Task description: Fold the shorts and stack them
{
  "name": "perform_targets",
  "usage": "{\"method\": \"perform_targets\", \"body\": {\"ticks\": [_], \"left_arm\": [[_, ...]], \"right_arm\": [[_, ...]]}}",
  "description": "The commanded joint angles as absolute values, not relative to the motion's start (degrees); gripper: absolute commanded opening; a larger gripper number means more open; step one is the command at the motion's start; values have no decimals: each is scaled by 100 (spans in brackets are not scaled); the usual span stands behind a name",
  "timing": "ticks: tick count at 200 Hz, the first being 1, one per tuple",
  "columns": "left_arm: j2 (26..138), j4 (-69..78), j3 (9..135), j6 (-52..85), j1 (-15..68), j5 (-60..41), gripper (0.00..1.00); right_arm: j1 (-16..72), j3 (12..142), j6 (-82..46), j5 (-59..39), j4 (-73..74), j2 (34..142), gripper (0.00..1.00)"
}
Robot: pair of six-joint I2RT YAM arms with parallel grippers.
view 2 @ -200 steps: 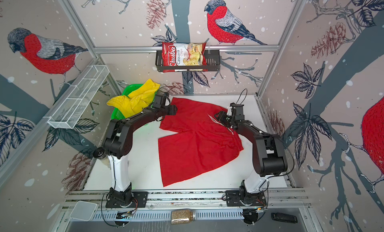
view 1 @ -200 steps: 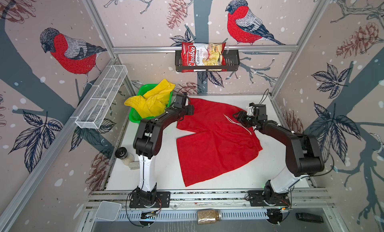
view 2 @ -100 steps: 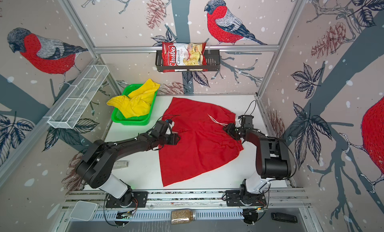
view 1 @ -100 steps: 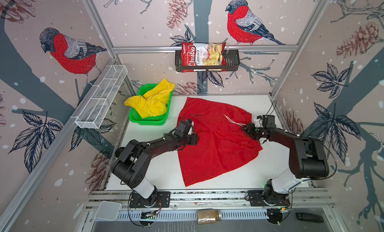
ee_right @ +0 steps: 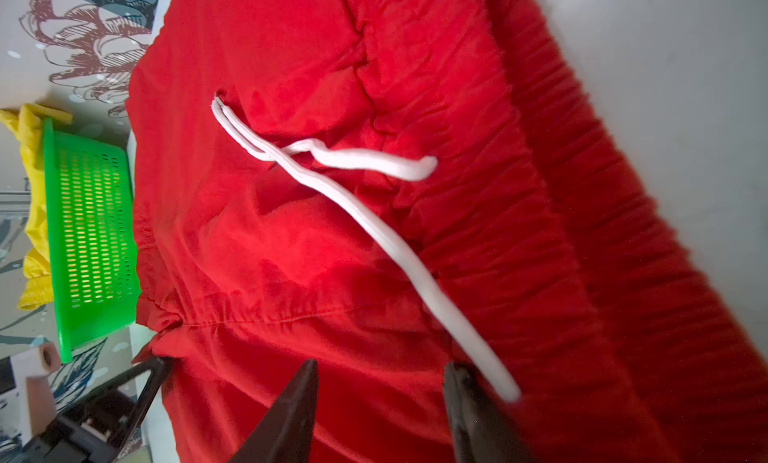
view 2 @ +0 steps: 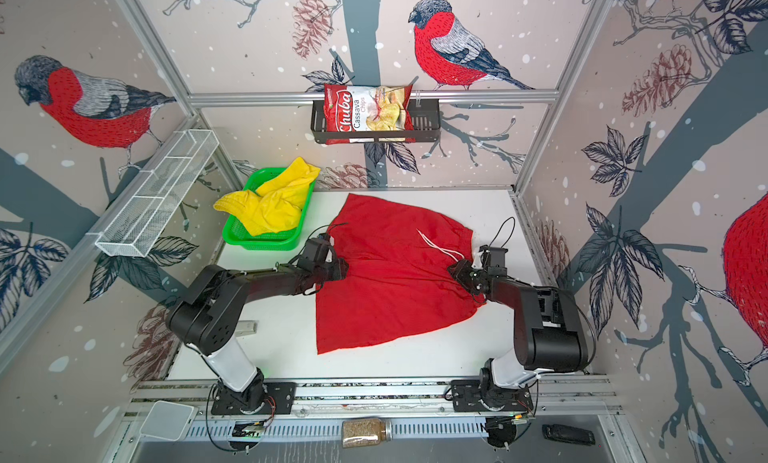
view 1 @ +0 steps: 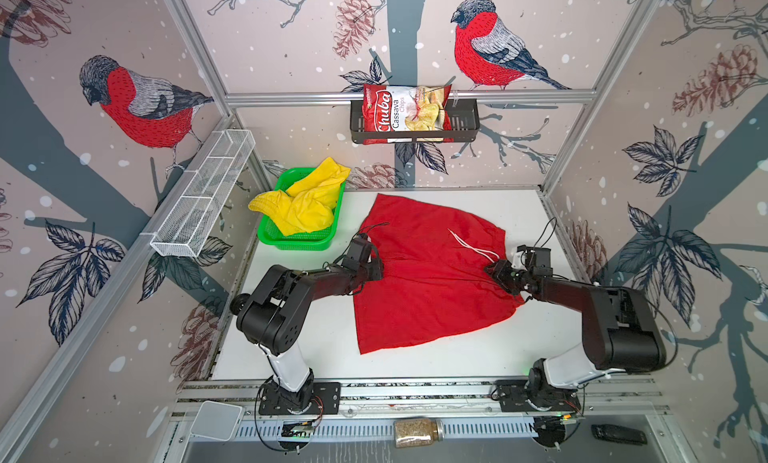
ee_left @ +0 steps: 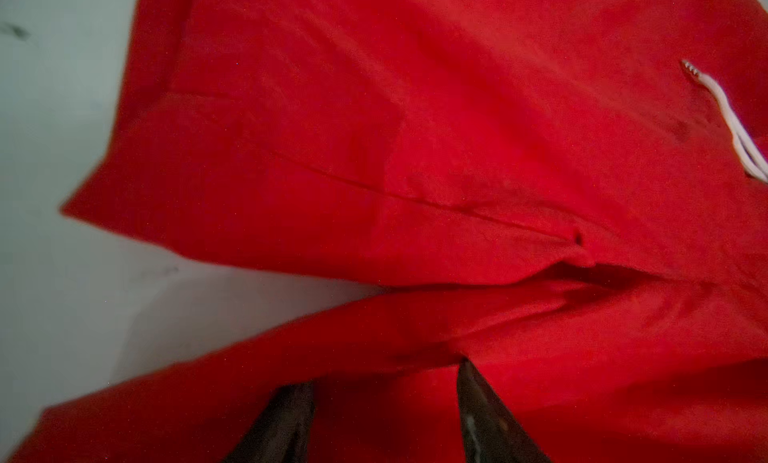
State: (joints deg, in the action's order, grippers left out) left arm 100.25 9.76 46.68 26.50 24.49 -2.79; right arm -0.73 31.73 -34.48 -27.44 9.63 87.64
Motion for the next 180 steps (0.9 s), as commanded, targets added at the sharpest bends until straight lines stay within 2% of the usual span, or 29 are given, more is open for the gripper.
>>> {"method": "perform_targets", "body": {"ticks": [1,43,77,122,146,180], "left_arm": [[10261,409,4904,2287,2271,-79,56],[9965,5,5502,1995,2191,-216,58],[9172,214,5127,2128,2197,-930,59],[8591,527,4210,2564,2336,-1423,58],[8683,592,3821,2620,2355,-1319,58],[9007,573,3607,2551,2348,-891,57]], "right_arm": [[4,3149,-3547,-2795,779,8682,53],[-246,3636,-3264,-2952,31,7899,58],[-1274,3580,-3044,-3384,-786,7273,60],[-2535,2543,-3232,-3746,-1082,6718,61],[-2654,2102,-3380,-3488,-993,6449,63],[-2509,1855,-3376,-3610,-823,6678,63]]}}
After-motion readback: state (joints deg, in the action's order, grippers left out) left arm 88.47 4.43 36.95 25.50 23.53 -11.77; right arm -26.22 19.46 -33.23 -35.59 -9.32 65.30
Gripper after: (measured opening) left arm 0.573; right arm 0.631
